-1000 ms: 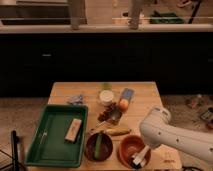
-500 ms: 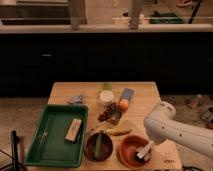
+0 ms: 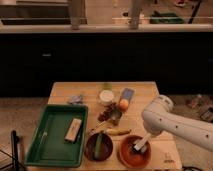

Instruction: Wipe red bowl with brush

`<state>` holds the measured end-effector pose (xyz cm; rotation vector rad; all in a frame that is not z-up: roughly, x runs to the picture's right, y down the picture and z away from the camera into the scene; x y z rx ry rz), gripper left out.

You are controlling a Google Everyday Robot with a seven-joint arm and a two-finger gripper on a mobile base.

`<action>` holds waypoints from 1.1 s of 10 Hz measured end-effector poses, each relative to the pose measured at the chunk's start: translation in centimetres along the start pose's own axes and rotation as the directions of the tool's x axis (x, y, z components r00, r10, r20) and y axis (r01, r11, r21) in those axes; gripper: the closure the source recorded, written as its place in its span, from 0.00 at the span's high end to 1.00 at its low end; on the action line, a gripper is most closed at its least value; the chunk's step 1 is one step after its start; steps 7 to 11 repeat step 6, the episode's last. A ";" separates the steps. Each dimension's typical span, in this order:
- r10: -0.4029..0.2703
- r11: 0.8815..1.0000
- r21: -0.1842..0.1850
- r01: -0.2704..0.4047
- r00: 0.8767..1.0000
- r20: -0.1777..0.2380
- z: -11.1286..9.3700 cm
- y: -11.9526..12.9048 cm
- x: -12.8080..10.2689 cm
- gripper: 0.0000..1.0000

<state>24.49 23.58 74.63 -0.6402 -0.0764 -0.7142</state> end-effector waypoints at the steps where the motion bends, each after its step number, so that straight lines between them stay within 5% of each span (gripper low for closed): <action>1: -0.006 1.000 0.012 0.006 1.000 0.007 -0.4 -0.6 -0.5 0.00; 6: -0.016 0.999 0.030 0.014 0.998 0.053 -3.5 -1.2 -2.8 0.00; 11: -0.016 0.999 0.030 0.014 0.998 0.053 -3.5 -1.2 -2.8 0.00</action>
